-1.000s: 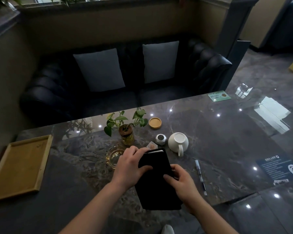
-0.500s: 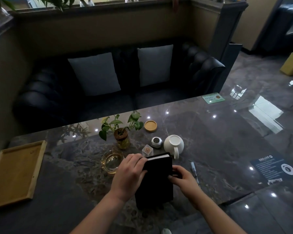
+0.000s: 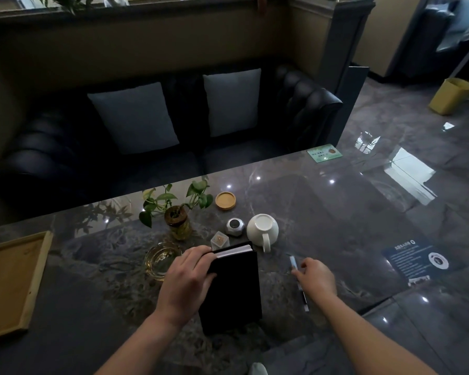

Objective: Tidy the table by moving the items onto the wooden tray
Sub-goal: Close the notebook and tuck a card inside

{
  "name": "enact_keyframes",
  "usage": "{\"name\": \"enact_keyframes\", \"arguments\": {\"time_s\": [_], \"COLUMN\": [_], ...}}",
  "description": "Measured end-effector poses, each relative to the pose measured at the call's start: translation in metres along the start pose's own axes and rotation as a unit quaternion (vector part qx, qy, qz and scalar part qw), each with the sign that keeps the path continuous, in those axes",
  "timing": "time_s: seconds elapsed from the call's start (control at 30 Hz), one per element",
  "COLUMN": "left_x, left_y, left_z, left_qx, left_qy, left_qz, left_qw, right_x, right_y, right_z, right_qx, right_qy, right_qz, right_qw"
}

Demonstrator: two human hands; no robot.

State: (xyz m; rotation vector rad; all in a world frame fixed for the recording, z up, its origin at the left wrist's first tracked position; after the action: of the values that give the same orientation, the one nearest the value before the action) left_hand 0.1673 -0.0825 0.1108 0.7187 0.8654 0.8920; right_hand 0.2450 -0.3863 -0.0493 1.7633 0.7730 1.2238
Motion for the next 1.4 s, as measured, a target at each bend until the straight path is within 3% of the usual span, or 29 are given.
{"name": "enact_keyframes", "arguments": {"time_s": [0.27,0.4,0.6,0.77,0.9,1.1,1.27,1.33,1.4], "left_x": [0.0,0.0,-0.004,-0.003,-0.004,-0.006,-0.004,0.001,0.018], "left_y": [0.0,0.001,0.002,0.002,0.004,0.006,0.007,0.009,0.01], "left_z": [-0.002,-0.005,-0.004,-0.004,-0.007,-0.008,-0.009,-0.01,-0.016], "left_qx": [-0.001,-0.009,-0.023,-0.03,-0.045,-0.066,-0.078,-0.097,-0.116], "left_qy": [0.009,0.008,0.006,0.018,0.015,0.0,0.013,0.043,0.137], "left_qz": [0.006,0.0,-0.003,-0.008,-0.012,0.003,-0.02,-0.061,-0.124], "left_qw": [1.0,1.0,1.0,0.999,0.999,0.998,0.997,0.992,0.976], "right_x": [0.001,0.023,0.103,0.159,0.185,0.215,0.232,0.235,0.236], "right_y": [-0.01,0.011,0.102,0.136,0.122,0.085,0.079,0.074,0.07], "right_z": [-0.001,-0.006,-0.029,-0.05,-0.067,-0.092,-0.098,-0.101,-0.102], "right_qx": [0.008,-0.009,-0.094,-0.071,-0.027,0.038,0.035,0.047,0.059], "right_qy": [0.043,0.045,0.203,0.295,0.324,0.374,0.411,0.412,0.4], "right_qz": [-0.05,0.093,0.313,0.383,0.389,0.295,0.224,0.212,0.213], "right_qw": [0.998,0.995,0.923,0.873,0.862,0.878,0.883,0.885,0.889]}}
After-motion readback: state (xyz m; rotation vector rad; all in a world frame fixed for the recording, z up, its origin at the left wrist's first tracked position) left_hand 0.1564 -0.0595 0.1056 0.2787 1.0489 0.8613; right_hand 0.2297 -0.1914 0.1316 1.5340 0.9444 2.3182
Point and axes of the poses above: each hand's wrist, its own z-axis towards the middle knuckle, its own y-axis out of the back of the hand, x = y × z, the point moved 9 cm from there along z, towards the middle knuckle, and after that the axes turned 9 degrees about -x, right-handed, at the moved point
